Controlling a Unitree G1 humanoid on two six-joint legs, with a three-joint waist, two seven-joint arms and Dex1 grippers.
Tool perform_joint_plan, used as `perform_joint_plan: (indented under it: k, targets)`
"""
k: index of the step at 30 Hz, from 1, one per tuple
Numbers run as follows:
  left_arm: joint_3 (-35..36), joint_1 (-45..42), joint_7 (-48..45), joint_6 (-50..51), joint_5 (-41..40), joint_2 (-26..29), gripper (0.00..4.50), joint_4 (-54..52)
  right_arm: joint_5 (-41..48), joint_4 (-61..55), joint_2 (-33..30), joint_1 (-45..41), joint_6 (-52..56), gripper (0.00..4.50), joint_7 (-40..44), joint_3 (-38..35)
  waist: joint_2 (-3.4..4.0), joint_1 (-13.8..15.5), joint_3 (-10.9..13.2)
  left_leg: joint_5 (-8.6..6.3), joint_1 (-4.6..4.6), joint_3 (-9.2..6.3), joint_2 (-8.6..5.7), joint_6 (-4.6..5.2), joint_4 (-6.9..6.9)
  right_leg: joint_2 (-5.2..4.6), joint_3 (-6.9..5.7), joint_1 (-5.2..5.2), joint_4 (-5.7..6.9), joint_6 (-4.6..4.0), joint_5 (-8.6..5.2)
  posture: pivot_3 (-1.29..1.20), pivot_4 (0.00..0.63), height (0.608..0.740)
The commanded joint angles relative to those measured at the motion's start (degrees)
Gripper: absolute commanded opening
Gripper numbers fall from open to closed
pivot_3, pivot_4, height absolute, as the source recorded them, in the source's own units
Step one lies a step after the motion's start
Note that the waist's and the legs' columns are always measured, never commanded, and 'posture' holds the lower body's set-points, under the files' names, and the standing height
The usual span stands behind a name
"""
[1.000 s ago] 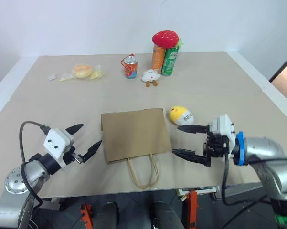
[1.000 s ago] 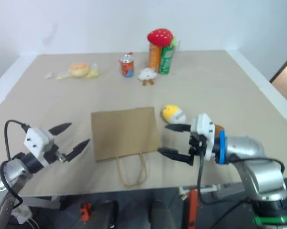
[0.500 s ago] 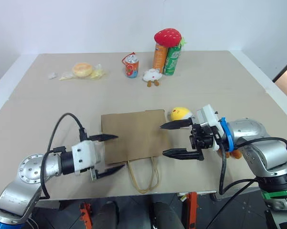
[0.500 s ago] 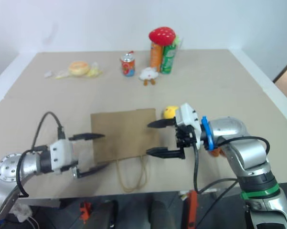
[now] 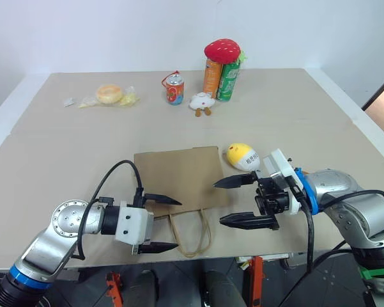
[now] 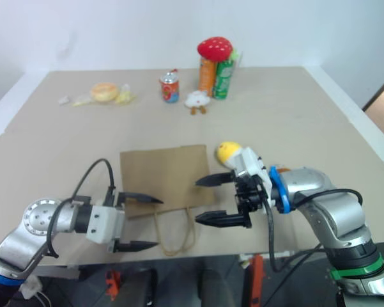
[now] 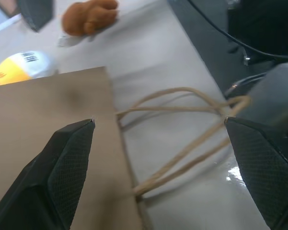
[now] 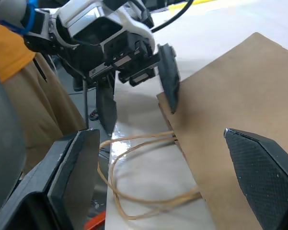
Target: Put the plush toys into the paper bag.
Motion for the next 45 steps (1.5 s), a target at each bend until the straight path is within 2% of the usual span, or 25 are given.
perform_joint_plan:
  k: [1,7,18,25,34,44,45]
  targets:
    - [-0.18,-1.37,-2.57,-4.95,0.31,0.83,4.48,1.49,0.03,-2.32,-0.26,-0.04,-0.48,4.50,-1.38,-1.70,0.00,0.02,0.00,0.00,0.01,-0.01,0.03,0.00,0.00,0.04,0.00,0.00,0.01,-0.02,0.01,0.00,0.150,0.740]
    - [-0.20,-2.17,-3.30,-9.88,2.13,0.64,4.48,4.79,-0.46,-2.64,-0.15,0.01,-0.76,4.50,-2.88,-1.58,0.00,0.01,0.00,0.00,0.02,0.01,0.09,0.00,0.01,0.08,0.01,0.00,0.01,-0.06,0.03,0.00,0.150,0.740]
    - [-5.54,-5.52,-1.97,-10.43,3.85,-5.19,4.48,5.29,-1.46,-3.07,-0.22,2.01,-2.52,4.50,-4.01,-1.86,0.00,0.00,0.00,0.00,0.02,0.00,0.09,0.00,0.04,0.15,0.07,0.02,0.03,-0.03,0.06,0.00,0.150,0.740]
    - [-4.82,-6.33,-1.46,-13.29,5.09,-5.15,4.48,7.00,-2.05,-3.12,-0.08,3.18,-3.55,4.50,-4.14,-1.88,0.00,0.00,0.00,0.00,0.09,0.00,0.24,0.00,0.06,0.32,0.11,0.04,0.04,-0.14,0.13,0.00,0.150,0.740]
    - [-1.28,-3.36,1.74,-14.42,5.10,-2.99,4.48,6.22,-2.64,-2.63,-0.16,3.47,-4.44,4.50,-4.16,-1.55,0.00,0.00,0.00,0.00,0.16,0.05,0.32,0.00,0.04,0.38,0.15,0.05,0.05,-0.18,0.15,0.00,0.150,0.740]
    - [-4.42,-3.82,0.67,-14.14,4.66,-3.33,4.48,4.68,-3.13,-2.14,-0.07,3.12,-4.62,4.50,-4.19,-1.33,0.00,0.01,0.00,0.00,0.18,0.07,0.32,0.00,0.05,0.39,0.19,0.07,0.05,-0.19,0.15,0.00,0.150,0.740]
    - [-4.69,-3.88,0.27,-14.10,4.56,-3.19,3.98,4.63,-3.12,-2.12,-0.06,3.10,-4.56,4.50,-4.26,-1.36,0.00,0.01,0.00,0.00,0.18,0.07,0.32,0.00,0.05,0.40,0.19,0.06,0.05,-0.19,0.15,0.00,0.150,0.740]
